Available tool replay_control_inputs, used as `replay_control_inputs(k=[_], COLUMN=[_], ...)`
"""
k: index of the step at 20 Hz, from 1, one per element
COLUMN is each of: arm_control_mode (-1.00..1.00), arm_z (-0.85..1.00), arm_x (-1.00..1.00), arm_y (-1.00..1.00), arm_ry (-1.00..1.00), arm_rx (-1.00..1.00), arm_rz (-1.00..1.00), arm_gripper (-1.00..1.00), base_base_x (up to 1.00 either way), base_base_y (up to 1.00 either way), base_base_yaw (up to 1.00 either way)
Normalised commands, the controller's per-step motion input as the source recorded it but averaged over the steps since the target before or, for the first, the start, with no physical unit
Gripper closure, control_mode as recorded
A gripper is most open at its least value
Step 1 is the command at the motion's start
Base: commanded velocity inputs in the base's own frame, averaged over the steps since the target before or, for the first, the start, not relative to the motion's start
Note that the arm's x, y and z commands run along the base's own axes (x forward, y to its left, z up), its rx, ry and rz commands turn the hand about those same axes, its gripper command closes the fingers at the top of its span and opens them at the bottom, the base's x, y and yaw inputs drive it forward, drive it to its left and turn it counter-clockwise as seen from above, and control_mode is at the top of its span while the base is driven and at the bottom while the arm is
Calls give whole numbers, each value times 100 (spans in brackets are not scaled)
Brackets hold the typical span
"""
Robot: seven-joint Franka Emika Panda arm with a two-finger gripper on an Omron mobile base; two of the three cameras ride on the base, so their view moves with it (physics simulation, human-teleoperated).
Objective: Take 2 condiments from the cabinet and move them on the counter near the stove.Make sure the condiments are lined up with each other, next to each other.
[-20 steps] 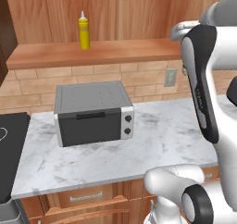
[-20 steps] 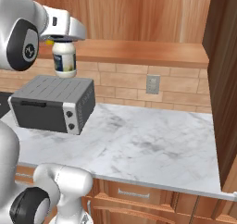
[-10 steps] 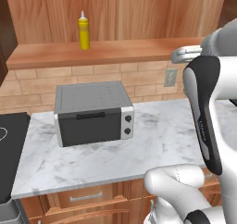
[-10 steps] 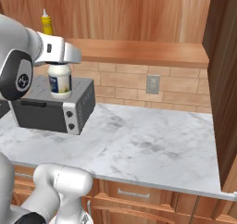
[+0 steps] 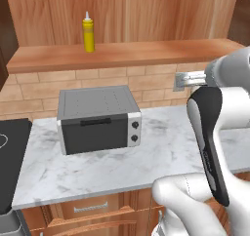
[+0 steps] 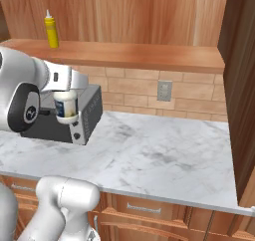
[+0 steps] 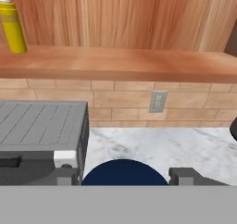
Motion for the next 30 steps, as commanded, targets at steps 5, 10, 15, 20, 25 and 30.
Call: replay_control_inputs(k=[5,10,15,20,25,30], arm_control_mode=[100,100,100,100,100,100], arm_z=[-18,0,0,0,0,0], arm_x=[-1,0,0,0,0,0], arm_y=[1,0,0,0,0,0], arm_ry=[0,0,0,0,0,0], arm_rx=[0,0,0,0,0,0], arm_rz=[1,0,0,0,0,0], arm_gripper=[100,100,100,100,100,100], base_base_x=[-6,-93,-100,-84,-41,-6], base_base_y=[0,0,8,61,100,70], base_base_yaw=[0,0,1,1,0,0])
